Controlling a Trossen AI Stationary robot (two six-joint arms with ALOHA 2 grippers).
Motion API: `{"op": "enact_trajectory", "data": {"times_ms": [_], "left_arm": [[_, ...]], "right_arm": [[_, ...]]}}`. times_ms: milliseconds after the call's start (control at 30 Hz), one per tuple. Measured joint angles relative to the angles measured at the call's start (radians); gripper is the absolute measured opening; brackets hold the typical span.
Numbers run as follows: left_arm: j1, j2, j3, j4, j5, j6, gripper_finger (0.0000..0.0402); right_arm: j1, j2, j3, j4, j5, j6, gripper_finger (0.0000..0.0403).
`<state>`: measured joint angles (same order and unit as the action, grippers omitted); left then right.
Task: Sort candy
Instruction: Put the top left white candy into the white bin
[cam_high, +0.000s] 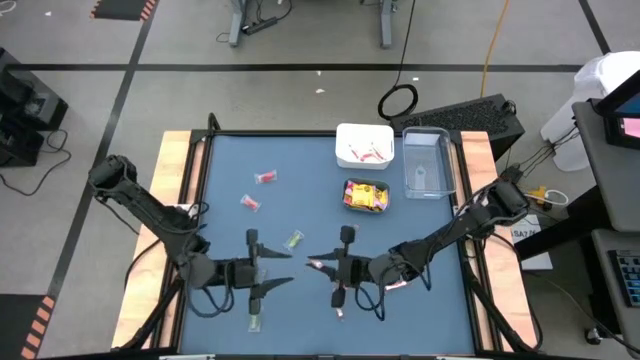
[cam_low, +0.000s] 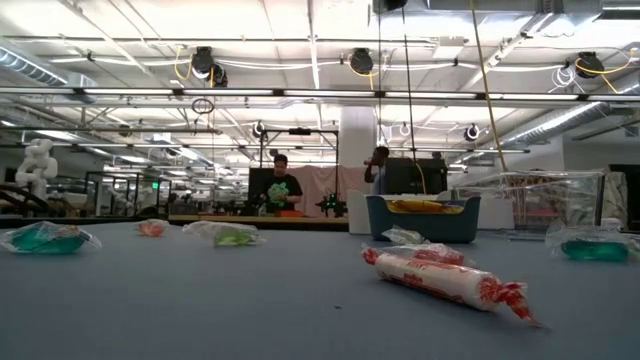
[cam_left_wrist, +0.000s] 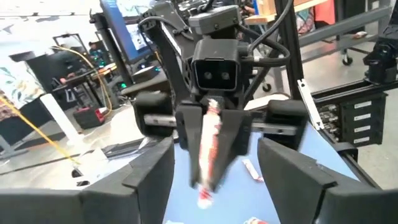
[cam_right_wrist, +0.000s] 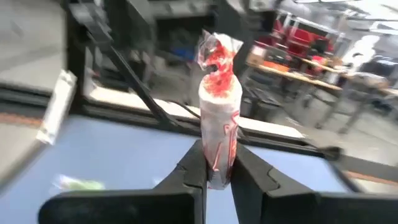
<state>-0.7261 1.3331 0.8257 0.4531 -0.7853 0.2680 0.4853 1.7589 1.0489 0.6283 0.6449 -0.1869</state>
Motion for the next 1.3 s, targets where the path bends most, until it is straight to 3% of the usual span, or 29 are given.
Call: {"op": "enact_trajectory", "data": {"times_ms": [133,433,667,900,1300], "left_arm": [[-0.039,-0.001,0.0,-0.003,-0.027,0.0,0.0239],[-0.048,-0.001,0.0,-0.106,-0.032,-0.052,0.0239],[-0.046,-0.001,0.0,-0.113,-0.032,-0.021,0.0239],[-0.046,-0.001,0.0,-0.135,-0.032,-0.018,0.0239],[-0.046,0.0,0.0,-0.18,-0.097,0.005,0.0239]], "right_arm": [[0.019,-0.041,0.0,-0.07,0.016,-0.16,0.0045],[0.046,-0.054,0.0,-0.096,0.039,-0.764,0.005],[0.045,-0.054,0.0,-0.079,0.04,-0.88,0.0051],[0.045,-0.054,0.0,-0.078,0.039,-0.804,0.0052],[0.013,-0.054,0.0,-0.072,0.037,-0.217,0.0052]]}}
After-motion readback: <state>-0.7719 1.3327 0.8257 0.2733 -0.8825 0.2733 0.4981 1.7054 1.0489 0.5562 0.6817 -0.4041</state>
